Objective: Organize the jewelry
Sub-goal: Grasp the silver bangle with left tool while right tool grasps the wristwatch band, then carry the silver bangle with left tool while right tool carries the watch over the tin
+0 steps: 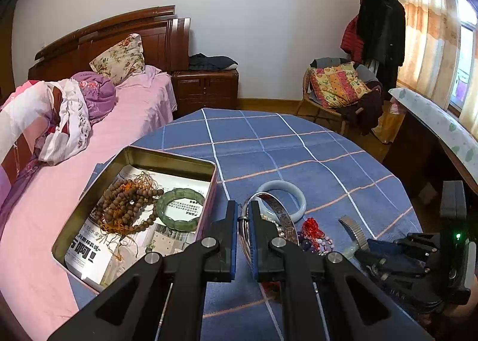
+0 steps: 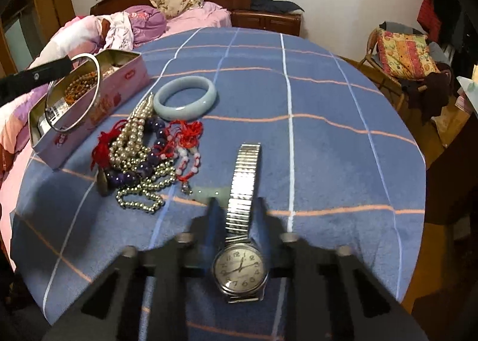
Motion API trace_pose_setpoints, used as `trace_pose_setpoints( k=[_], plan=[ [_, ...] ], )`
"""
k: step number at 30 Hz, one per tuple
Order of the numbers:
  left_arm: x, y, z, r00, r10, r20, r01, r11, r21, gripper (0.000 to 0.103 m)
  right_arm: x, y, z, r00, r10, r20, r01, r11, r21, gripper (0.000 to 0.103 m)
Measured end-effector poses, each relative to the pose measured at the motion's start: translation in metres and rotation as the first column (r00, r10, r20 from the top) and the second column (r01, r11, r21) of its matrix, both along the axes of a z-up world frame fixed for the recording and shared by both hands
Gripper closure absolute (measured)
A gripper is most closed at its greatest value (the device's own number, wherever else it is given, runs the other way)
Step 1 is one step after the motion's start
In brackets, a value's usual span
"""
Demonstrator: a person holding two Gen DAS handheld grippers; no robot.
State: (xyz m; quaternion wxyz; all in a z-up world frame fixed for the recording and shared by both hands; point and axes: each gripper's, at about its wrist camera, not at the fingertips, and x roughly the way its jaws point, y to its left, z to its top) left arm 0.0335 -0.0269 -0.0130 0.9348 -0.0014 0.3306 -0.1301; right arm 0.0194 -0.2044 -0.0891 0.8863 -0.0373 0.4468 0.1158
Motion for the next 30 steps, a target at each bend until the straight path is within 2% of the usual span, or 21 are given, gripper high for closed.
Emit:
trace_pose_setpoints(
  k=[5,14,30],
  plan=[
    [-0.003,0.005,0.003,1.000,0.009,0.004,-0.009,1.000,-0.008,0.097,-0.006,-0.005,0.011,0.999,-0.005,0.039,0.003,0.999,0.045,0.085],
    [-0.005,0.023,0.023,0.998,0.045,0.049,-0.044,0.999,-0.023,0.097,-0.008,0.000,0.054,0.986,0.005,0.164,-0.027,0.991,0.130,0.085],
    [0.003,0.066,0.030,0.988,0.137,0.073,-0.136,0.990,-0.025,0.097,0.010,0.041,0.088,0.959,0.103,0.262,-0.145,0.979,0.144,0.085]
  ],
)
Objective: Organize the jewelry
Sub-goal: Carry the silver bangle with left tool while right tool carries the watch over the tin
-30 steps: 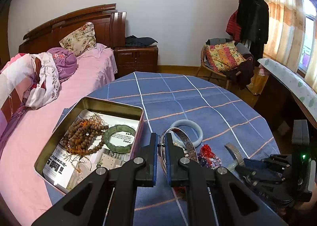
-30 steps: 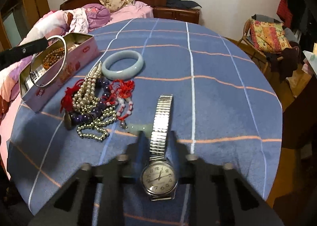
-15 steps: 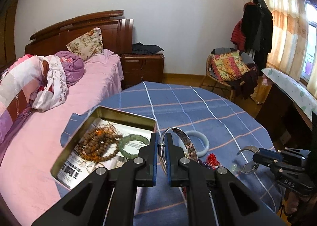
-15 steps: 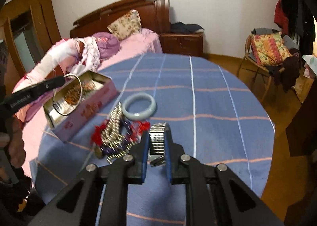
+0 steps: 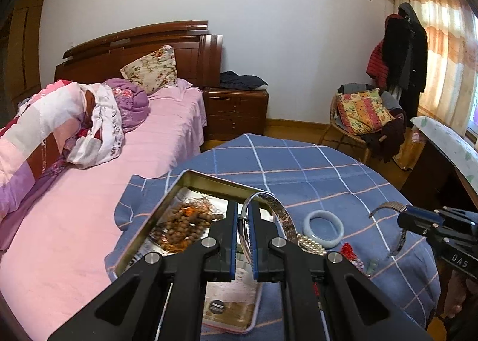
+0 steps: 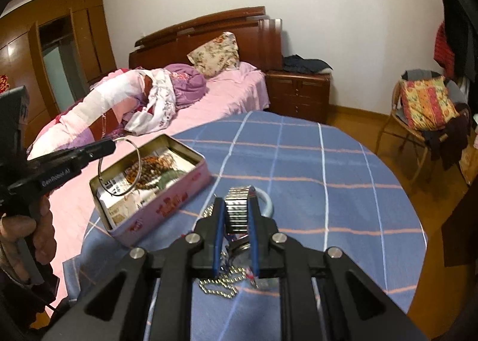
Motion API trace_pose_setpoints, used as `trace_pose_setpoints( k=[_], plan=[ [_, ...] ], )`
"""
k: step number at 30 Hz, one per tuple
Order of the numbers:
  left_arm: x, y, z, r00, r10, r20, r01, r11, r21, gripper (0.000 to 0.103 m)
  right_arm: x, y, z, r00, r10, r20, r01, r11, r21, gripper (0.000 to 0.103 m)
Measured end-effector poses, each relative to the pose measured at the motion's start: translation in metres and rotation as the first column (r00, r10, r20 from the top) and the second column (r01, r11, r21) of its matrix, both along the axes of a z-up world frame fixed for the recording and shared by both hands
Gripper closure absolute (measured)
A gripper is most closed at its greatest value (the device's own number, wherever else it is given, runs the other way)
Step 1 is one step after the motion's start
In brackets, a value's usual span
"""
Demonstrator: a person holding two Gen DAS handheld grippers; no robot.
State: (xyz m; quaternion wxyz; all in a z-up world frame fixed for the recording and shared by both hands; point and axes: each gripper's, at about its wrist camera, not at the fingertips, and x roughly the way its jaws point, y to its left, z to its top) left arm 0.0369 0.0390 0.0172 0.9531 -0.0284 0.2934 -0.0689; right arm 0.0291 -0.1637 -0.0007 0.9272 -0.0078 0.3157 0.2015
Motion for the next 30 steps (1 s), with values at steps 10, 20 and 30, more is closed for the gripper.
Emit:
trace_pose_setpoints(
  k=[10,20,30],
  plan=[
    [0.007,0.026,-0.001,0.999,0.047,0.005,-0.047,0.999,0.005,0.097,0.020,0.031,0.014,0.997,0.071,0.030,-0.071,0.997,0.014,0.085],
    [0.014,0.048,-0.006,0.996,0.089,-0.011,-0.089,0.996,0.006,0.097,0.033,0.068,0.030,0.986,0.156,0.062,-0.158,0.987,0.041,0.085],
    [0.019,0.058,-0.012,0.995,0.100,-0.030,-0.099,0.995,0.005,0.097,0.039,0.093,0.029,0.972,0.231,0.050,-0.234,0.969,0.079,0.085]
  ],
)
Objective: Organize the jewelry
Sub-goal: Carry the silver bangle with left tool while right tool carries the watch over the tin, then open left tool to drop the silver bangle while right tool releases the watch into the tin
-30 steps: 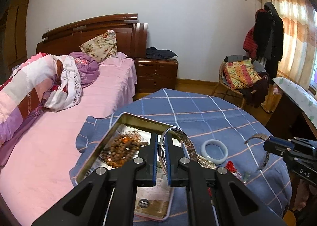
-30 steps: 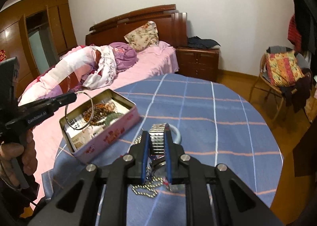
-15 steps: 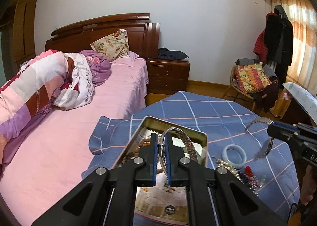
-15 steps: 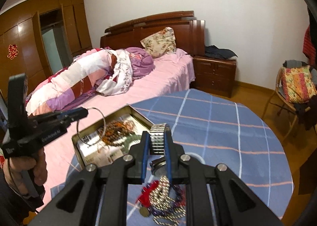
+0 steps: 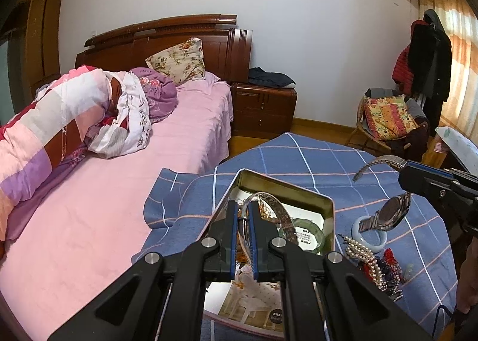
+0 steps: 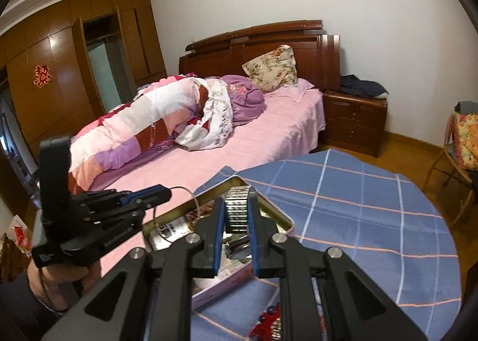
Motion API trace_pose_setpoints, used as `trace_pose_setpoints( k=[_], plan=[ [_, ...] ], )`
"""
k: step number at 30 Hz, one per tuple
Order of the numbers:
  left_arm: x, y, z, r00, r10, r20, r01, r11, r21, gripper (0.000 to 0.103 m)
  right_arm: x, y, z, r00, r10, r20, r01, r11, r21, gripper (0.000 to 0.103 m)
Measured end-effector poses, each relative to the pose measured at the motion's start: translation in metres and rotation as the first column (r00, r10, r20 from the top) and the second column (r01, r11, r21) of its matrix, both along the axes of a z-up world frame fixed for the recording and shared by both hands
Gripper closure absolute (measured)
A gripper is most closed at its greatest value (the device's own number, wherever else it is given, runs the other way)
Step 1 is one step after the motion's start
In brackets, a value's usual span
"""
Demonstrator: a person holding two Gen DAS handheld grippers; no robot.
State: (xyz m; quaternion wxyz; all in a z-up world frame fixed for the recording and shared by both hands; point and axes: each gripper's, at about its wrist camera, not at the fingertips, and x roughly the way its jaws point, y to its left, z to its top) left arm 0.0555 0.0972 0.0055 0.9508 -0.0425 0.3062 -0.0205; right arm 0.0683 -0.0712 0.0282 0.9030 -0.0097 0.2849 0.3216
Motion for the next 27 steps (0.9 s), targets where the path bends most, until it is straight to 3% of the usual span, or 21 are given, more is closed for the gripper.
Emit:
trace_pose_setpoints(
  k=[14,27],
  plan=[
    [0.006,0.008,-0.018,0.999,0.010,-0.042,-0.010,1.000,-0.005,0.097,0.005,0.030,-0.012,0.998,0.051,-0.044,-0.051,0.999,0.002,0.085],
    [0.009,0.011,-0.033,0.997,0.019,-0.081,-0.019,1.000,-0.004,0.097,0.014,0.053,-0.042,0.991,0.073,-0.112,-0.075,0.997,-0.013,0.085]
  ],
)
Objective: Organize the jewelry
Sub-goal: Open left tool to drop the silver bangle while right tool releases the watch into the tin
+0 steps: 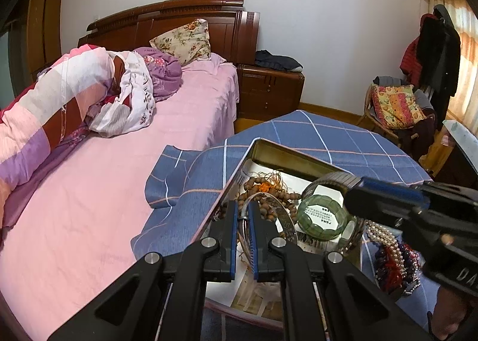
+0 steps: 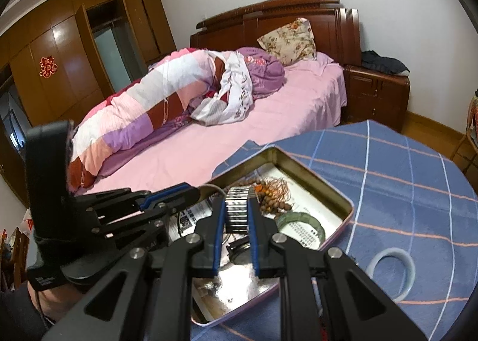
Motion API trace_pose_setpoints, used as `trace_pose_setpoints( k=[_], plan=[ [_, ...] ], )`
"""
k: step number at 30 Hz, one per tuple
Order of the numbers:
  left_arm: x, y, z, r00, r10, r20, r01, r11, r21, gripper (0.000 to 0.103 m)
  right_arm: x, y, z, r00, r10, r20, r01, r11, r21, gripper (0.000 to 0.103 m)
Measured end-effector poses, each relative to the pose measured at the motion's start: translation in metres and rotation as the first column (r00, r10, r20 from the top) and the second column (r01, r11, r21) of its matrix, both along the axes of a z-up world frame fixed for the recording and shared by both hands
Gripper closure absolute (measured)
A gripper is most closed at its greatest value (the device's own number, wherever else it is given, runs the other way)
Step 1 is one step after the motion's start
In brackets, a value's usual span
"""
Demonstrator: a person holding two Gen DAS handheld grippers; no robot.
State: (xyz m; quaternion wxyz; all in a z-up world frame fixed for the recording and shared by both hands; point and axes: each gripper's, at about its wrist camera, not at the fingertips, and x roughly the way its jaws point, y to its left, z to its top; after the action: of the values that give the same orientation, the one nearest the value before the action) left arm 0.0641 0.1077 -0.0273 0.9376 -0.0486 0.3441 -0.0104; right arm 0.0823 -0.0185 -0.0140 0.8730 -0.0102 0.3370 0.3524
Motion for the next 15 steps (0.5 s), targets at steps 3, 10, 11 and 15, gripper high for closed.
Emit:
trace_pose_setpoints(
  k=[3,10,11,15],
  plan=[
    [0.001,0.000,-0.004,1.000,-0.001,-0.012,0.001,1.000,-0.001,0.097,0.001,0.001,-0.007,1.000,0.002,-0.020,-0.002,1.000,-0.010,0.085],
    [0.003,-0.002,-0.016,0.999,-0.005,-0.045,0.005,1.000,0.002,0.096,0.004,0.005,-0.028,0.998,0.002,-0.067,-0.005,0.999,-0.051,0.085],
    [0.002,-0.002,-0.017,0.999,-0.008,-0.047,0.008,1.000,0.000,0.095,0.004,0.005,-0.030,0.997,0.003,-0.072,-0.007,0.998,-0.056,0.085],
    [-0.002,-0.003,-0.013,0.999,-0.018,-0.032,0.017,1.000,-0.018,0.093,0.005,0.005,-0.036,0.995,0.006,-0.096,-0.012,0.998,-0.054,0.083]
  ],
)
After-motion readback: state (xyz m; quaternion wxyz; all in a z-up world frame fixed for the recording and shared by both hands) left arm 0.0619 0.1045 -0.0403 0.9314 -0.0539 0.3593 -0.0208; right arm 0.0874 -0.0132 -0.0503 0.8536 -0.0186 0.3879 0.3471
